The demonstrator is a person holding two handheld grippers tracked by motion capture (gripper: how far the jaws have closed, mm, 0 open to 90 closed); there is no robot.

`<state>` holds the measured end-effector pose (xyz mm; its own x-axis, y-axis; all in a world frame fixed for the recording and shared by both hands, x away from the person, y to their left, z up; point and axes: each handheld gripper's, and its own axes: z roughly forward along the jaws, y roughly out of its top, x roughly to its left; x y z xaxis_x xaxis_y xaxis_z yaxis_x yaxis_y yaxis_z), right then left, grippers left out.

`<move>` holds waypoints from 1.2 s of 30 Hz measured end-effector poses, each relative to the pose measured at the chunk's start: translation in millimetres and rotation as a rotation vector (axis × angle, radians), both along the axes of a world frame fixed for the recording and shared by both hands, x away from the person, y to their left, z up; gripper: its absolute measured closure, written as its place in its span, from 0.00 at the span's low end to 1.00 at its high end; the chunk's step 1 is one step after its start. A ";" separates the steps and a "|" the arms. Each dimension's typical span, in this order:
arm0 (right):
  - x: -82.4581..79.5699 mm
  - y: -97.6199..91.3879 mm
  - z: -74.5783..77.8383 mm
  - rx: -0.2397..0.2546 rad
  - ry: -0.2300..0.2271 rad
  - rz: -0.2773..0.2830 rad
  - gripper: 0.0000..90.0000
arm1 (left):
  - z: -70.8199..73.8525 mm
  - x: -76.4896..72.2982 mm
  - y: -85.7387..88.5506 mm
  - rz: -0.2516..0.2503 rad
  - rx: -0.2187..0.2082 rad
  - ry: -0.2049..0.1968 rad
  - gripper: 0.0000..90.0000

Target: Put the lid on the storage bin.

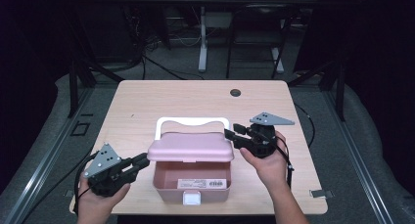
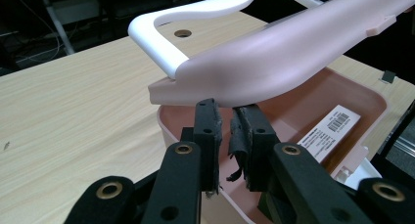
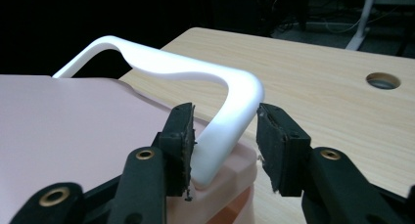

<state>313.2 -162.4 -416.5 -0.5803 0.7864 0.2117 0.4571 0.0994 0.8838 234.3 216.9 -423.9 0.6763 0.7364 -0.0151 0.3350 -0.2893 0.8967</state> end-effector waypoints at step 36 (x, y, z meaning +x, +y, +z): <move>14.2 4.3 -12.8 0.047 0.076 0.027 0.60 | -12.6 -8.2 -0.5 0.002 0.012 0.007 0.90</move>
